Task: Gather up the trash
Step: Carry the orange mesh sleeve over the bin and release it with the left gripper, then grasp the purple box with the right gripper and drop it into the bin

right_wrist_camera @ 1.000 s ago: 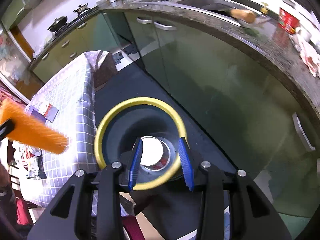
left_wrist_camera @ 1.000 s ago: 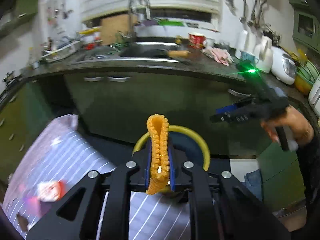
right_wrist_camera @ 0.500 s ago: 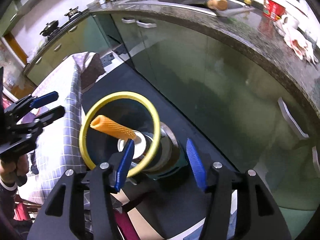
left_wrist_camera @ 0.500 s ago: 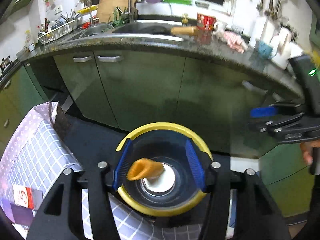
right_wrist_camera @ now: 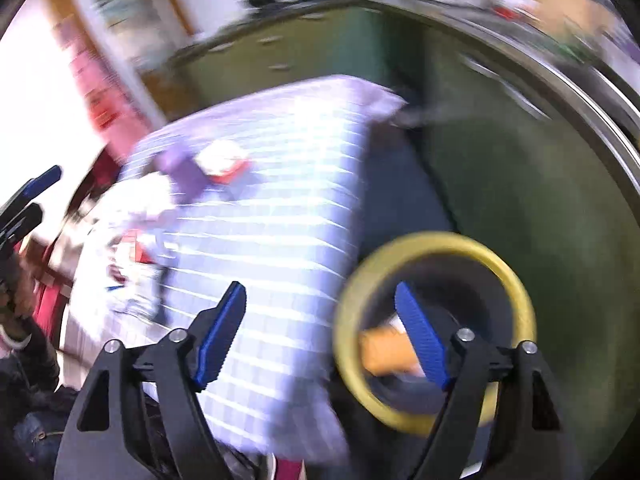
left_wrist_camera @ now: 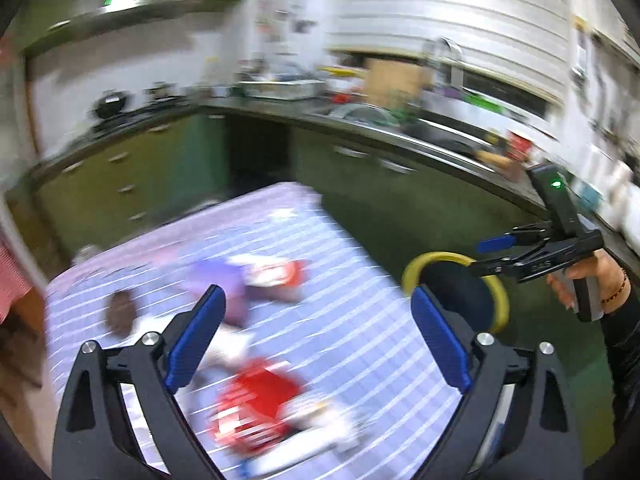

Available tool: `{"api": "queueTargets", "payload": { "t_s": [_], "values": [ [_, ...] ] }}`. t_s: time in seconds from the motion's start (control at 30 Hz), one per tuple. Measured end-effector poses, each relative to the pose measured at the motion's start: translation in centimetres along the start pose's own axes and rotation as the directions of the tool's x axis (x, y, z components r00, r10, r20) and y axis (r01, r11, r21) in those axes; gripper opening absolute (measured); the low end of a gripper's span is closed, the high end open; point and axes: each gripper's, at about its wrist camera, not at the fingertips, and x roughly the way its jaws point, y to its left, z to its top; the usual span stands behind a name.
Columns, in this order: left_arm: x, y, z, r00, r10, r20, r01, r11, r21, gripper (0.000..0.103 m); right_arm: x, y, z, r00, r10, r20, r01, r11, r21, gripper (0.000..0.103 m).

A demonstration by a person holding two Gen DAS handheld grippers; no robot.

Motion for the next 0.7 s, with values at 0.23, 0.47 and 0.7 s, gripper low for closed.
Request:
{"api": "queueTargets", "payload": {
  "t_s": [0.23, 0.47, 0.7],
  "values": [
    [-3.2, 9.2, -1.7, 0.989, 0.122, 0.08, -0.115, 0.989, -0.093, 0.091, 7.3, 12.8, 7.7, 0.99, 0.143, 0.014, -0.132, 0.944, -0.301, 0.077],
    [-2.4, 14.9, -2.0, 0.978, 0.155, 0.138, -0.139, 0.983, -0.118, 0.091, 14.3, 18.7, 12.3, 0.996, 0.082, -0.023, -0.084, 0.908, -0.411, 0.077],
    [-0.7, 17.6, -2.6, 0.979, 0.16, 0.124, -0.145, 0.981, -0.128, 0.091, 19.2, 19.1, 13.1, 0.994, 0.013, -0.108, -0.06, 0.895, -0.443, 0.077]
  ]
}}
